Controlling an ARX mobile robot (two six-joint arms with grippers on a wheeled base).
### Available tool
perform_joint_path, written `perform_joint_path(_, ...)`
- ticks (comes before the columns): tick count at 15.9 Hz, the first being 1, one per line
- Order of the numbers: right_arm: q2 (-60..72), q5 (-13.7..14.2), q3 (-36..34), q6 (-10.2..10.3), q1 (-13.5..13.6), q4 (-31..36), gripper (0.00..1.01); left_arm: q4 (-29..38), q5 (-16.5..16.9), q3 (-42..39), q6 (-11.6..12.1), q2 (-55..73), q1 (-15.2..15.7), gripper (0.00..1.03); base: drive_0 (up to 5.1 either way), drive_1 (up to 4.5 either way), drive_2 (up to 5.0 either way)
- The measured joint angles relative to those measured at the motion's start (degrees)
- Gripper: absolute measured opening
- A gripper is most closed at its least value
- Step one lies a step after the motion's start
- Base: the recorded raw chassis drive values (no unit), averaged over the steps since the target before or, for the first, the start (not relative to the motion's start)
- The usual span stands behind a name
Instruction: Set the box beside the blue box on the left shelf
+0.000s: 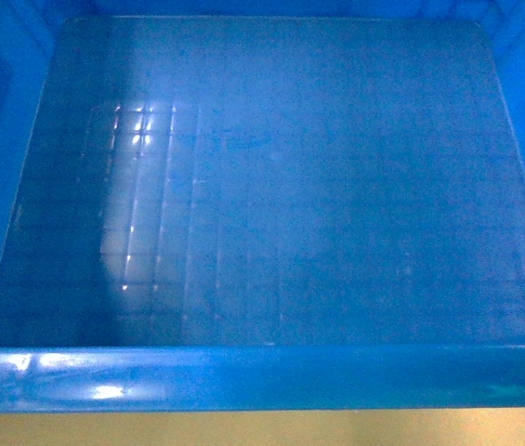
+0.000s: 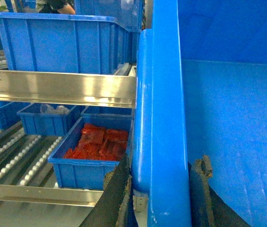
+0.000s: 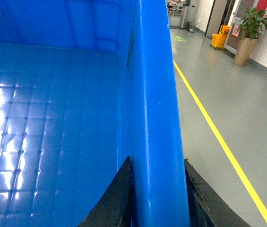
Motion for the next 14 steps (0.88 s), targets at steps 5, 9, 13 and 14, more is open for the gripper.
perform_joint_path(5,0.02,0.07,0.00,-0.07,0.02,0.13,0.22,-0.07,-0.02,0.00,-0.02,0.00,0.00,0.18,-5.0,1.55,3.1)
perform_joint_path(9,-0.02,0.11,0.00,-0.09,0.02,0.00,0.22,-0.11,0.02,0.00,-0.02,0.00,0.00,0.18,-5.0,2.40,2.4)
perform_joint_path(13,0.00,0.07,0.00,-0.07,0.02,0.07,0.22,-0.04,0.00,0.00,-0.02,0.00,0.00,0.18,-5.0,2.47,2.5)
perform_joint_path(14,0.00,0.09,0.00,-0.07,0.02,0.00,0.22,-0.07,0.00,0.00,0.00,0.00,0.00,0.18,-4.9,2.56,2.6)
